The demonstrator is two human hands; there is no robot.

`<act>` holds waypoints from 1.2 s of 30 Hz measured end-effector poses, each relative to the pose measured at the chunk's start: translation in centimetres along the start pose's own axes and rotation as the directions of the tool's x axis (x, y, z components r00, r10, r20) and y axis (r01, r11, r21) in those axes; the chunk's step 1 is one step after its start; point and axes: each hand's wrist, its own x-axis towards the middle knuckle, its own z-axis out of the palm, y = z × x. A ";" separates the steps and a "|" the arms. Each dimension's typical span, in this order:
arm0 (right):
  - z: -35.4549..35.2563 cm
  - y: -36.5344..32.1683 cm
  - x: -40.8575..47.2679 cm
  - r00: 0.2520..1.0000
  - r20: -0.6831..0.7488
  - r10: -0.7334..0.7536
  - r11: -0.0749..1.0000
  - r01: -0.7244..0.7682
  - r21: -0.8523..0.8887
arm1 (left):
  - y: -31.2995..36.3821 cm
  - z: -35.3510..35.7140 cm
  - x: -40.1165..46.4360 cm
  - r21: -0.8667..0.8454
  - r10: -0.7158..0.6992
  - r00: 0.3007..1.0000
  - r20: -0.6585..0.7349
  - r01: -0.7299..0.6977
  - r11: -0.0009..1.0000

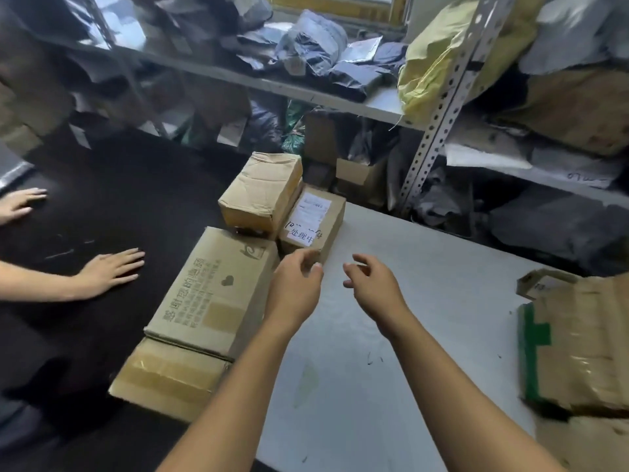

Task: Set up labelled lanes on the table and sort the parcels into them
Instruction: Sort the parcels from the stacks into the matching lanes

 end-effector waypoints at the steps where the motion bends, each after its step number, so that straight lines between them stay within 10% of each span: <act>1: 0.7 -0.1 1.4 0.999 0.010 0.042 0.999 -0.042 0.010 | -0.4 0.1 1.5 0.063 0.028 1.000 0.010 -0.029 0.998; 8: 3.2 1.9 7.1 0.976 -0.005 0.220 0.974 -0.220 -0.060 | -2.7 3.7 9.4 0.534 0.078 0.958 0.277 -0.221 0.816; 20: 3.5 2.3 11.7 0.978 -0.031 0.205 0.977 -0.207 -0.059 | -5.0 6.0 11.0 0.700 0.179 0.929 0.324 -0.362 0.615; 29: 5.1 3.1 12.7 0.967 0.117 0.225 0.954 -0.244 0.176 | -5.5 4.2 13.2 0.461 0.275 0.950 0.149 -0.313 0.831; 36: 4.0 3.9 11.0 0.980 -0.050 0.194 0.965 -0.182 0.188 | -5.0 4.2 12.2 0.111 0.068 0.981 0.179 -0.089 0.990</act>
